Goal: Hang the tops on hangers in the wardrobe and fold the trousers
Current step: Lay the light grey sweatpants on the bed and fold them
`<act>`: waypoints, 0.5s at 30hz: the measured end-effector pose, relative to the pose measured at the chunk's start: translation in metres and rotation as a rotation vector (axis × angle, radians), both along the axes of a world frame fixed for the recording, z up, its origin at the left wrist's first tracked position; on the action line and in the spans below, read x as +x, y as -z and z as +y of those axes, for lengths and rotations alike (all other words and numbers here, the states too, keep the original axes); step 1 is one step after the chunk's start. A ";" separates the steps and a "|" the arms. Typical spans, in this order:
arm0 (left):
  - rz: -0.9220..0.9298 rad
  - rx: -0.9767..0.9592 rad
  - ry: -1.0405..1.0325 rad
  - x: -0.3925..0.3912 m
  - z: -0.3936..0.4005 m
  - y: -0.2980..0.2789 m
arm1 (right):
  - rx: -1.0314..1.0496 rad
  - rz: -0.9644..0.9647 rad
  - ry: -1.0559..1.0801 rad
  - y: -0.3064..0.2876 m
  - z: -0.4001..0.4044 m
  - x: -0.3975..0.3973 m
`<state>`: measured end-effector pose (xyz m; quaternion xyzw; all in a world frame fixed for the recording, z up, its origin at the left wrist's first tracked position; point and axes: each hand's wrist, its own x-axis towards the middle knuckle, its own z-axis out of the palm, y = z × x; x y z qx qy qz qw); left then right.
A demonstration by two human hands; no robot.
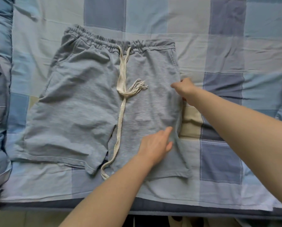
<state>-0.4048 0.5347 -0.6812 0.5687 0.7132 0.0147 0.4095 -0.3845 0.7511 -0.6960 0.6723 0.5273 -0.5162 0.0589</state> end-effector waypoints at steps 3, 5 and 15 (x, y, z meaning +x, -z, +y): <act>0.185 -0.010 -0.188 -0.038 -0.034 0.000 | 0.042 -0.071 -0.035 -0.001 -0.007 -0.007; 0.296 -0.086 -0.310 -0.062 -0.051 -0.001 | 0.057 -0.108 -0.050 0.000 -0.010 -0.009; 0.246 -0.545 -0.352 -0.115 -0.089 -0.008 | -0.007 -0.159 -0.090 -0.003 -0.021 -0.003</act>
